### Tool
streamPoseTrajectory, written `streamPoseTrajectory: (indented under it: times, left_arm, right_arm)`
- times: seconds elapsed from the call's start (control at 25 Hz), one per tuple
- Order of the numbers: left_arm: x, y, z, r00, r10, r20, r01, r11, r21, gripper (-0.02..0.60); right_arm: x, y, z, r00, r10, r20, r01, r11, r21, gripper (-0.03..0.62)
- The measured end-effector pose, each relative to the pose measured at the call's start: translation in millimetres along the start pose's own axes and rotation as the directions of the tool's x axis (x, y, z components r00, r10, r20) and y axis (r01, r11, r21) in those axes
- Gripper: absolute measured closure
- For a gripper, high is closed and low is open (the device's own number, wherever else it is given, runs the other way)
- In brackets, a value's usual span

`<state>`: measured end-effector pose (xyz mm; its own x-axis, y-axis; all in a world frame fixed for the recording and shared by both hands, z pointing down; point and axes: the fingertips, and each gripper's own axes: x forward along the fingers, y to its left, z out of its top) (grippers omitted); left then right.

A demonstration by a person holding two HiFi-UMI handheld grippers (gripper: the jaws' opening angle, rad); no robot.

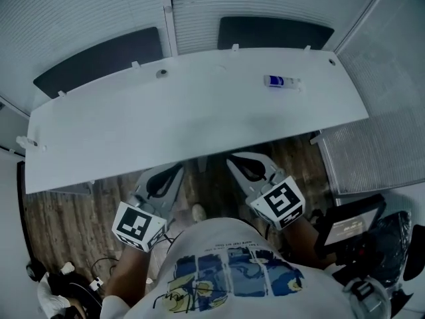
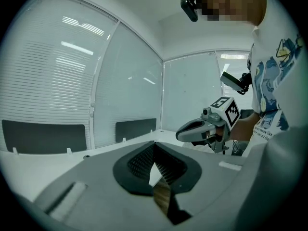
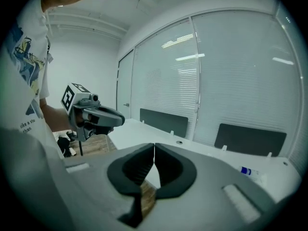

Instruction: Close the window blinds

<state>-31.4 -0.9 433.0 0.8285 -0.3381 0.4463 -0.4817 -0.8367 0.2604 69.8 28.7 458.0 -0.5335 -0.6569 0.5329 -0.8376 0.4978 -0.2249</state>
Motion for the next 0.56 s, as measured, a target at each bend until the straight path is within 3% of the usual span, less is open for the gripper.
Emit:
streamPoseTrajectory:
  times: [0.56]
  left_arm:
    - [-14.0,12.1,-18.1,0.999,0.039,-0.029,-0.04,0.999,-0.028,0.577]
  right_arm:
    - [15.9,13.7,-6.8,0.999,0.039,-0.017,-0.039,0.999,-0.001,0.589]
